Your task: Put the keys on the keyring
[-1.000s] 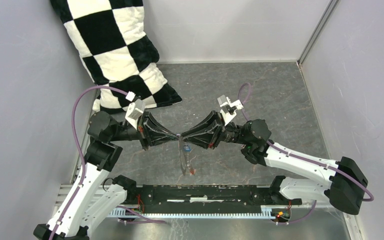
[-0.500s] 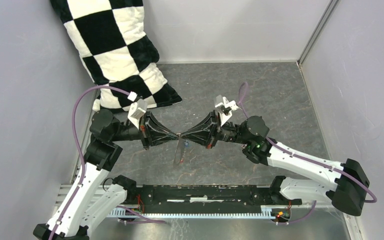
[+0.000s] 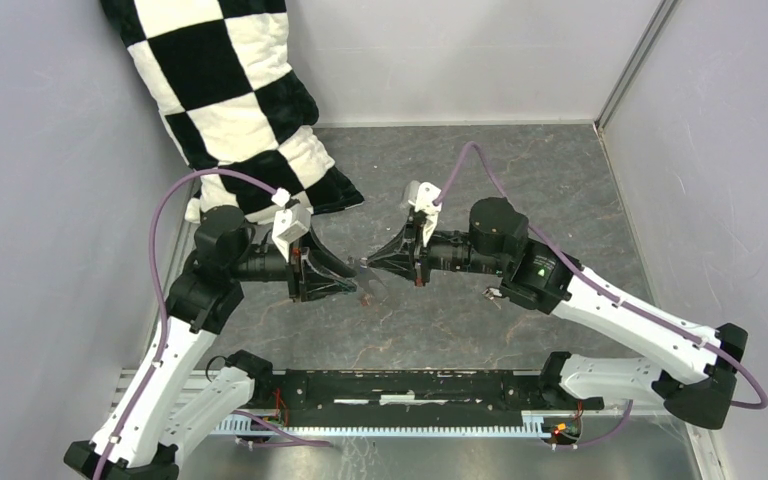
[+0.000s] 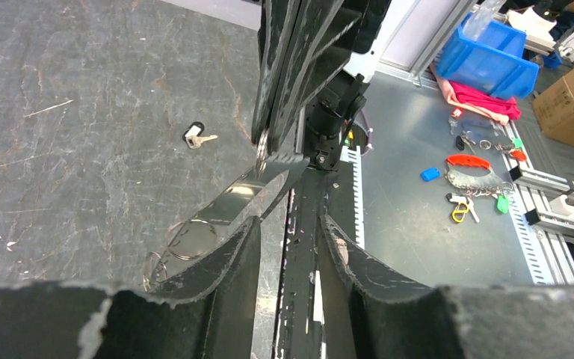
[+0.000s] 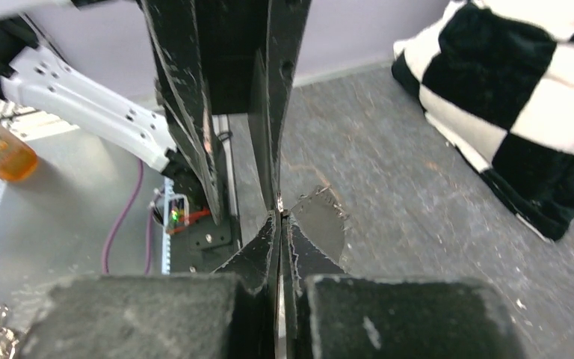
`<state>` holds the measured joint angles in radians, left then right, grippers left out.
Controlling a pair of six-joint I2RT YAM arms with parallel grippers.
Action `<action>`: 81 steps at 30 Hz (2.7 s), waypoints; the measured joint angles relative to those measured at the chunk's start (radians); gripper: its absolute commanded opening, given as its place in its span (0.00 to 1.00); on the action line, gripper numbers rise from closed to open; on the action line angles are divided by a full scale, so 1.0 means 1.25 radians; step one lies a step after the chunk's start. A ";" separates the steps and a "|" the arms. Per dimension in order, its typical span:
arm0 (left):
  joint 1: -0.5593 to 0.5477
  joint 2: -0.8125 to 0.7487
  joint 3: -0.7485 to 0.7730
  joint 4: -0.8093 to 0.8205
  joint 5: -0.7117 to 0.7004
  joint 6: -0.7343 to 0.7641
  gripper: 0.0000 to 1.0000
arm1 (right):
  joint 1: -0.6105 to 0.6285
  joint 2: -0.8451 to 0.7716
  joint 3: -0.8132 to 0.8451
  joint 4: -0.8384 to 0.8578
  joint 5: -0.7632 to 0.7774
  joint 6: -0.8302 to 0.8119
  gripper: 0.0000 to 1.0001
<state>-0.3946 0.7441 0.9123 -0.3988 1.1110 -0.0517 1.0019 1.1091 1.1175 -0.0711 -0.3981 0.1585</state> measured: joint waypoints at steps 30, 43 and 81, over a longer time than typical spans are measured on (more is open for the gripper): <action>0.000 0.074 0.007 -0.076 0.086 0.121 0.19 | 0.089 0.064 0.082 -0.215 0.089 -0.146 0.01; 0.000 0.069 0.009 -0.102 0.094 0.167 0.02 | 0.103 0.086 0.082 -0.214 0.089 -0.146 0.01; 0.000 0.015 0.005 -0.079 -0.111 0.200 0.02 | 0.191 -0.009 -0.196 0.057 0.322 0.037 0.20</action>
<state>-0.3950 0.7628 0.9180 -0.4976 0.9722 0.1978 1.2407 1.0977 0.8726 -0.0002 0.0048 0.2043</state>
